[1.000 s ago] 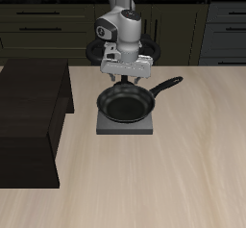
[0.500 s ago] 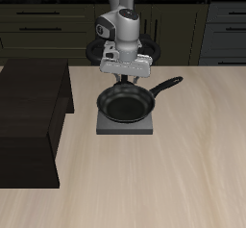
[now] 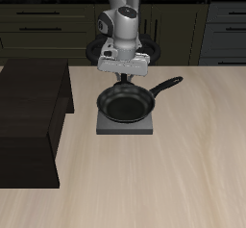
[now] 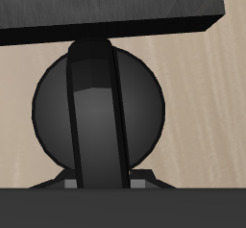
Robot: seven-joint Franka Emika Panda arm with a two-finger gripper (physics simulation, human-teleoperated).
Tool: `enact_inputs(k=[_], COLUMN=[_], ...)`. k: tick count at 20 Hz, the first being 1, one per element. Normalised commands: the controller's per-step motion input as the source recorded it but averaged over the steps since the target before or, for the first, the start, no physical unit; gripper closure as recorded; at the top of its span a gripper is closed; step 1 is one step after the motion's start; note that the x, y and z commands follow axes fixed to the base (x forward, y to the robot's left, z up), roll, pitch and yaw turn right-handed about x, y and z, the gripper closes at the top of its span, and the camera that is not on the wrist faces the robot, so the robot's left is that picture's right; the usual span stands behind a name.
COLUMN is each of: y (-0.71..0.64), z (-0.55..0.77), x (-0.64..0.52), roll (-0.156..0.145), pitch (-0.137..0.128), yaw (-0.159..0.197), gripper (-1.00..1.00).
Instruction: Place the frypan on the flat stove and turn on the stove
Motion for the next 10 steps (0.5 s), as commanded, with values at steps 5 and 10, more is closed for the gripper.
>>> enact_inputs(k=[5,10], y=[-0.21,-0.1], z=[0.12,0.08], x=[0.01,-0.03], roll=[-0.027,-0.018], pitch=[-0.016,-0.013], yaw=[0.02,0.023], gripper=[1.0,1.0])
